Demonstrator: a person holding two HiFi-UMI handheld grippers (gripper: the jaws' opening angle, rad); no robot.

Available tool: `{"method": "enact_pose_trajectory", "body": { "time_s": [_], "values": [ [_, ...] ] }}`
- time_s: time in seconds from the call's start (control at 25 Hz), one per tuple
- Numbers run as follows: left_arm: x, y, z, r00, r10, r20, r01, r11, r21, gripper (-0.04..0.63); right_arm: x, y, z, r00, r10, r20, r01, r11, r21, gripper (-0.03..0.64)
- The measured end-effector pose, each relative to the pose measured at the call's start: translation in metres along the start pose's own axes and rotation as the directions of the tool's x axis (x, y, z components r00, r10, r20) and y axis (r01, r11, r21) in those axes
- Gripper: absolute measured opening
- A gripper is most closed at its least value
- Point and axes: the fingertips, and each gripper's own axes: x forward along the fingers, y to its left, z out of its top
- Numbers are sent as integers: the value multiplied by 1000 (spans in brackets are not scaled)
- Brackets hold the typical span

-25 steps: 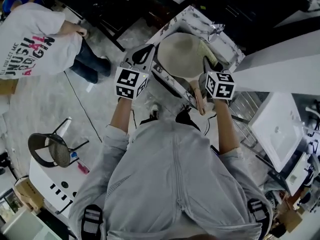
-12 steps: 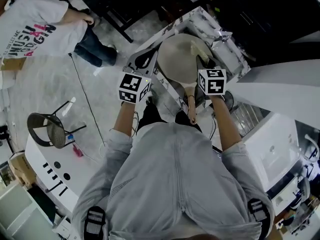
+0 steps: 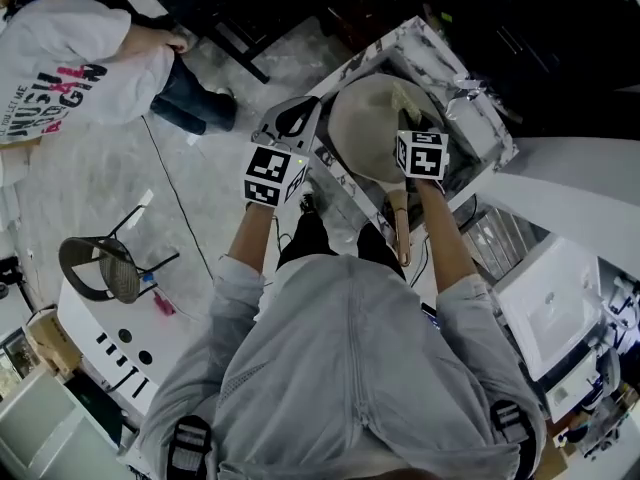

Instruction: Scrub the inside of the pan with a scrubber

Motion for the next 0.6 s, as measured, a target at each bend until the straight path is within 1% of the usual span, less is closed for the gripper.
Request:
{"method": "enact_pose_trajectory", "body": {
  "time_s": [0.32, 0.4, 0.48, 0.6],
  "values": [
    [20, 32, -22, 1000, -5, -27, 4, 1000, -25, 23, 51, -5, -13, 995, -66, -76, 64, 998, -30, 86],
    [22, 37, -28, 999, -6, -35, 4, 999, -33, 23, 62, -9, -18, 993, -84, -86, 83, 996, -11, 86],
    [23, 40, -34, 999, -7, -45, 5, 999, -40, 23, 72, -14, -22, 990, -103, -97, 107, 994, 30, 86],
    [25, 45, -42, 998, -11, -60, 9, 999, -46, 23, 87, -23, -30, 981, -148, -125, 158, 985, 70, 86]
  ]
}}
